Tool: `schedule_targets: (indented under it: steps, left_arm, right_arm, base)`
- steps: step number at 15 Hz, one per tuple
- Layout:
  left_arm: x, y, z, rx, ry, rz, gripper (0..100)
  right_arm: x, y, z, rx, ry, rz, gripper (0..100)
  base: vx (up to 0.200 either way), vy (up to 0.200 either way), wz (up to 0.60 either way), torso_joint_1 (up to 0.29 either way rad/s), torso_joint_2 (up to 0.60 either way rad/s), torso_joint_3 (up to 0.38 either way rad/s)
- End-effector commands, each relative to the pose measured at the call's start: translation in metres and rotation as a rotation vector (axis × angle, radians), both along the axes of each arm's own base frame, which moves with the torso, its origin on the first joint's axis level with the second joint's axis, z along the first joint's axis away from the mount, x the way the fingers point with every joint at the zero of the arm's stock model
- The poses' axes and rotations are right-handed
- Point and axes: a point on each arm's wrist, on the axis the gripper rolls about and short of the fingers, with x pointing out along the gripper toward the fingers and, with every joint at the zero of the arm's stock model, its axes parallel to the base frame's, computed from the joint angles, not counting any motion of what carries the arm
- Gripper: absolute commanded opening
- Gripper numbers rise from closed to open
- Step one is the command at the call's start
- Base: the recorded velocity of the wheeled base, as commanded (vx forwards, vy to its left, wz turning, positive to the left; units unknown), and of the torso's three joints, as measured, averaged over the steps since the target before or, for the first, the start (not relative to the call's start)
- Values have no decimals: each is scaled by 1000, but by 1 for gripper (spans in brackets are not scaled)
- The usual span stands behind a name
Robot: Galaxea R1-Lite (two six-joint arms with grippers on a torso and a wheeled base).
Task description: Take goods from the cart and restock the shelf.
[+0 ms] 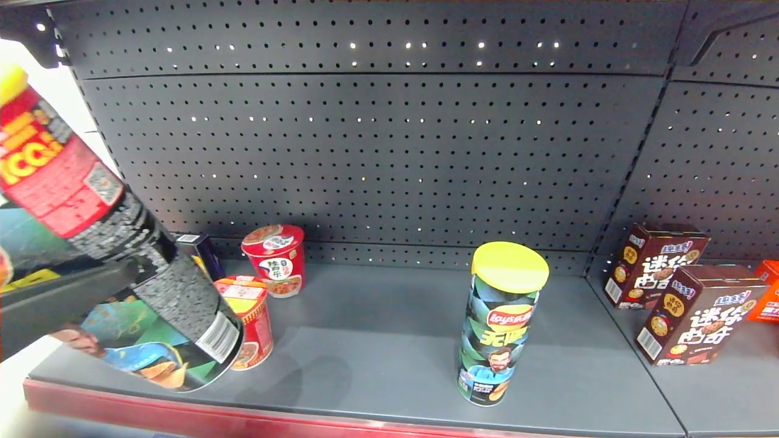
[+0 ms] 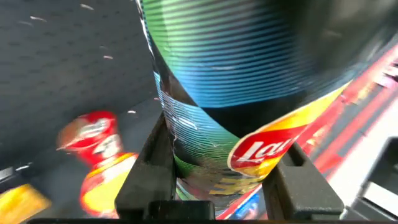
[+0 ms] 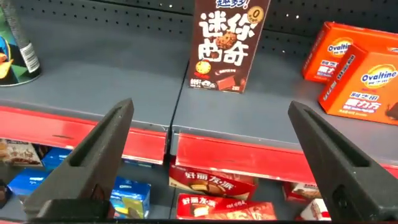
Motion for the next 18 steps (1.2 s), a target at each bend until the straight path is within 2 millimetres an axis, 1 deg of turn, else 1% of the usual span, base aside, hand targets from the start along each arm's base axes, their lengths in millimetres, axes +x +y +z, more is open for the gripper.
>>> schedule_targets:
  steps: [1, 2, 3, 4, 5, 6, 7, 10, 12, 13, 14, 15, 18]
  left_arm:
    - [49, -24, -9, 22, 73, -51, 0]
    - [59, -27, -9, 18, 67, -53, 0]
    - [84, -37, -12, 9, 66, -49, 0]
    - [84, -37, -12, 9, 66, -49, 0]
    - [112, -47, -15, 5, 61, -46, 0]
    - [120, -50, -16, 8, 70, -46, 0]
    - [127, -52, -19, 12, 81, -46, 0]
    - [137, -58, -27, 22, 114, -52, 0]
    - [140, -63, -28, 25, 116, -67, 0]
    - [144, -65, -29, 27, 122, -69, 0]
    - [152, -69, -29, 28, 123, -70, 0]
    - [155, -70, -29, 28, 125, -70, 0]
    - [162, -77, -29, 28, 123, -81, 0]
  right_arm:
    - [0, 1, 0, -3, 6, 24, 100]
    - [0, 1, 0, -5, 6, 37, 100]
    - [0, 2, 0, -31, 2, 82, 100]
    - [0, 2, 0, -31, 2, 82, 100]
    - [0, 3, 0, -64, 1, 116, 100]
    - [0, 3, 0, -59, 0, 112, 100]
    - [0, 3, 0, -56, 1, 109, 100]
    - [0, 3, 0, -54, 1, 109, 100]
    - [0, 3, 0, -52, 1, 109, 100]
    - [0, 3, 0, -51, 1, 109, 100]
    - [0, 3, 0, -33, 3, 110, 100]
    - [0, 3, 0, -30, 3, 110, 100]
    - [0, 3, 0, -26, 3, 110, 100]
  base:
    - [0, 0, 0, 0, 0, 0]
    - [0, 0, 0, 0, 0, 0]
    - [0, 0, 0, 0, 0, 0]
    - [0, 0, 0, 0, 0, 0]
    - [0, 0, 0, 0, 0, 0]
    - [0, 0, 0, 0, 0, 0]
    - [0, 0, 0, 0, 0, 0]
    - [0, 0, 0, 0, 0, 0]
    - [0, 0, 0, 0, 0, 0]
    - [0, 0, 0, 0, 0, 0]
    - [0, 0, 0, 0, 0, 0]
    - [0, 0, 0, 0, 0, 0]
    - [0, 0, -600, 2, 2, -1]
